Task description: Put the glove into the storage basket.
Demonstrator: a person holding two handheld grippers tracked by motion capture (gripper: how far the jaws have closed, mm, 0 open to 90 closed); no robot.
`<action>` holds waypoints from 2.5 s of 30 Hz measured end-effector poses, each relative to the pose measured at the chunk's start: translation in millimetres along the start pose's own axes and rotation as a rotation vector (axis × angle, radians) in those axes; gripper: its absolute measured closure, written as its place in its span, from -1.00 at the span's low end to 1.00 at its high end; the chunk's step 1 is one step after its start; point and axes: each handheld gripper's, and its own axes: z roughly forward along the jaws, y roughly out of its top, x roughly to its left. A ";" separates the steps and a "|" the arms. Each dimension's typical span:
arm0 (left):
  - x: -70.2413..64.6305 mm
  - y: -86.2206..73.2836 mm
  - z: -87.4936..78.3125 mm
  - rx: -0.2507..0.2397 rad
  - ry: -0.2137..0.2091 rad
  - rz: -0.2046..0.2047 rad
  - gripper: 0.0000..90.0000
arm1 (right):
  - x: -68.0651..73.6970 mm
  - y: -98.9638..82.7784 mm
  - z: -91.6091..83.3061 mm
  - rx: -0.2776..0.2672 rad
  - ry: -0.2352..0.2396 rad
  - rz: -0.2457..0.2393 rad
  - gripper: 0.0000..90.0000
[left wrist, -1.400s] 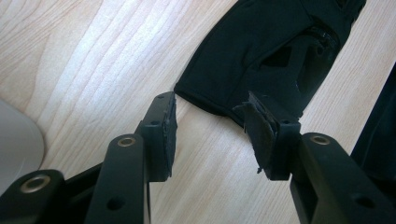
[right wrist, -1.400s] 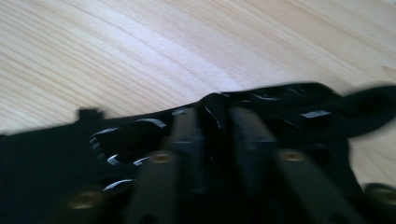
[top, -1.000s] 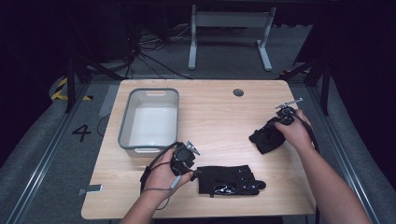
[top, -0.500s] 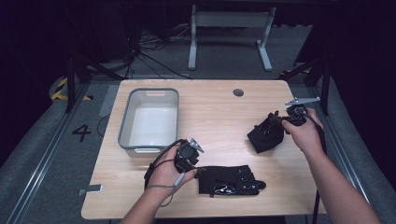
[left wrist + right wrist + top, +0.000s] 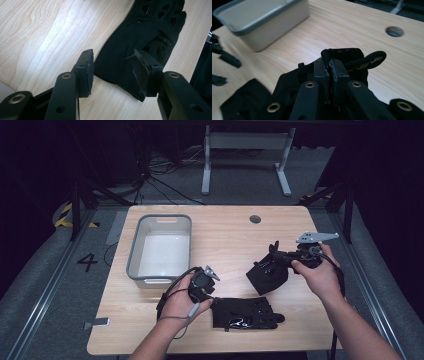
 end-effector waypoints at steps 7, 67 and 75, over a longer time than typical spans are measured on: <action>-1.7 1.6 0.1 -0.018 -0.005 0.000 0.14 | 30.7 0.9 8.9 -0.002 0.073 -0.053 0.87; -24.3 15.0 -22.0 0.001 0.264 0.202 0.90 | 68.4 -16.4 7.8 -0.024 0.128 -0.094 0.52; -22.0 14.0 -22.1 0.001 0.261 0.193 0.90 | 44.4 -13.1 16.8 -0.004 0.085 -0.140 0.17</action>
